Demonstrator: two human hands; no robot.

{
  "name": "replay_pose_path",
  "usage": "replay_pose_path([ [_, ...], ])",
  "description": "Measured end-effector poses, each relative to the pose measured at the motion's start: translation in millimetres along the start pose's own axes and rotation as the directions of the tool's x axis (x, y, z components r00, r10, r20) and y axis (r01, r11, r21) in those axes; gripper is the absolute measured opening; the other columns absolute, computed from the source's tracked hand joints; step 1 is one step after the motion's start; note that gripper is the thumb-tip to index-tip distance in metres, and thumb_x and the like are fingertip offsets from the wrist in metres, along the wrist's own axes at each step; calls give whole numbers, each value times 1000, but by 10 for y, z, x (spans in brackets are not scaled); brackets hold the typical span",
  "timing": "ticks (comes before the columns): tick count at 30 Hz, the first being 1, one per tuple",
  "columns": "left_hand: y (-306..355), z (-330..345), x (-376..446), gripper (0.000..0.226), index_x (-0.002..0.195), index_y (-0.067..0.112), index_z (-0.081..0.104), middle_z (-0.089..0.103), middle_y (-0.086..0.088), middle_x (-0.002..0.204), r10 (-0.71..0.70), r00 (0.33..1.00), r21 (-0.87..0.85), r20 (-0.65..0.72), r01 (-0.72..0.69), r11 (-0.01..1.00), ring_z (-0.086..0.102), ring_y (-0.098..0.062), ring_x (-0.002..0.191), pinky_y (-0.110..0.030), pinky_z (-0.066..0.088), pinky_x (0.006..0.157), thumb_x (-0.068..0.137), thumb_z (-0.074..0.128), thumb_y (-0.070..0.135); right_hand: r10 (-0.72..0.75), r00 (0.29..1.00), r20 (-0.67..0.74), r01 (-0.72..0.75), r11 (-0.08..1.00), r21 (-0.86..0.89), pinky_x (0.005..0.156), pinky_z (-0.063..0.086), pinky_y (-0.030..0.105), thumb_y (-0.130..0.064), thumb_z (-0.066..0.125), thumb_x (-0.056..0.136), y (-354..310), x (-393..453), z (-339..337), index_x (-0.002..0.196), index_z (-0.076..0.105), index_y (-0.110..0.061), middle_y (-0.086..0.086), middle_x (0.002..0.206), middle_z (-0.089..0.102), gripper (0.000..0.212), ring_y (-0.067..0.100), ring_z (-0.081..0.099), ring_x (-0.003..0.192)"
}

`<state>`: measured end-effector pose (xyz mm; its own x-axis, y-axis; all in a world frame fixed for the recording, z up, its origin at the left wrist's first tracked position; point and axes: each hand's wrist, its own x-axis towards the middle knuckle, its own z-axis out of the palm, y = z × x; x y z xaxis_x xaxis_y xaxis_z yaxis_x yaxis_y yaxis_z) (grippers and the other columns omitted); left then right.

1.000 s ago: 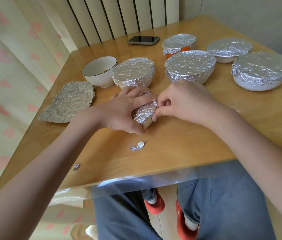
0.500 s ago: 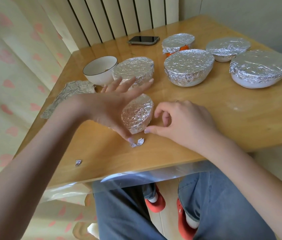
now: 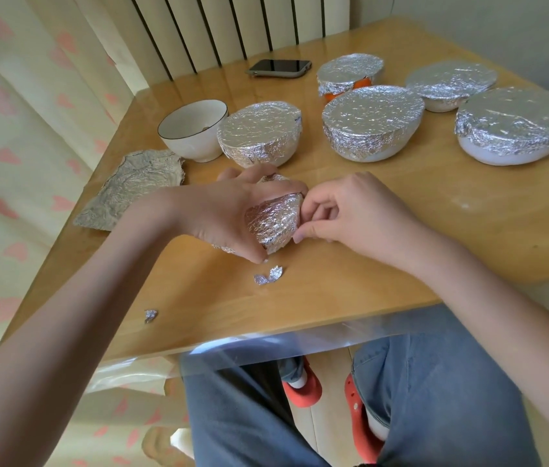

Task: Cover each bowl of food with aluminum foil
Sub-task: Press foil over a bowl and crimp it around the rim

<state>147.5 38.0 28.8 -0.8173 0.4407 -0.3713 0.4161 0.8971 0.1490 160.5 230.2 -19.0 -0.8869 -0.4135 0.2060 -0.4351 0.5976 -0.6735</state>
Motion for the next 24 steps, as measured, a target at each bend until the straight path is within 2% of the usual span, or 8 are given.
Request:
replay_pose_path([
  [4,-2,2,-10,100,136,68,20,11,24,148,6,1000,-6,-13,-6,1000,17,-14,133,-30,25,99,66,83,34,-17,999,43,18,999,-27,63,53,31,-31,81,69,-6,100,-69,63,71,-25,-14,52,63,13,0,57,53],
  [6,17,-3,-19,95,129,71,24,14,24,144,8,1000,-24,-24,-8,1000,18,-8,123,-28,25,97,66,83,33,-31,999,26,35,979,-203,61,46,26,-41,80,65,-55,162,-144,63,71,-27,-15,53,60,17,4,55,59],
  [9,44,-13,-26,92,120,77,23,18,26,135,-23,999,-70,-23,21,997,21,-12,119,-29,28,93,62,82,37,-128,991,-40,95,881,-464,64,36,28,-54,74,65,-81,218,-206,61,65,-21,-9,59,57,34,13,51,69],
  [13,35,-13,-7,93,125,73,20,18,28,137,-66,998,-73,-18,64,995,24,-18,129,-32,31,92,53,72,47,-133,991,22,132,924,-360,59,35,21,-59,74,62,15,156,-194,67,68,-25,-14,58,59,35,4,55,64],
  [17,56,-31,1,95,126,73,17,17,25,138,-99,995,-38,4,99,994,24,-16,120,-32,31,92,49,68,49,-95,995,-14,92,984,-154,55,36,20,-57,74,55,40,187,-176,66,72,-26,-15,56,61,33,1,54,58],
  [20,66,-40,12,96,128,71,14,18,18,142,-173,985,-3,18,173,985,29,-24,124,-37,35,96,49,66,55,-105,993,-55,92,973,-214,58,38,24,-56,75,55,19,281,-192,66,71,-23,-14,58,61,35,5,55,62],
  [22,97,-24,18,99,131,70,9,20,13,143,-259,966,4,15,259,966,34,-32,129,-46,39,102,50,65,63,-110,993,-46,95,962,-255,61,41,26,-52,74,65,45,273,-203,73,71,-25,-16,60,59,28,5,53,64],
  [24,130,-1,15,117,137,68,-5,16,9,151,-339,940,-12,26,340,940,32,-38,136,-53,35,108,47,69,80,-116,993,-16,105,947,-305,65,43,27,-46,71,76,92,187,-193,82,70,-30,-17,64,58,17,2,50,64],
])
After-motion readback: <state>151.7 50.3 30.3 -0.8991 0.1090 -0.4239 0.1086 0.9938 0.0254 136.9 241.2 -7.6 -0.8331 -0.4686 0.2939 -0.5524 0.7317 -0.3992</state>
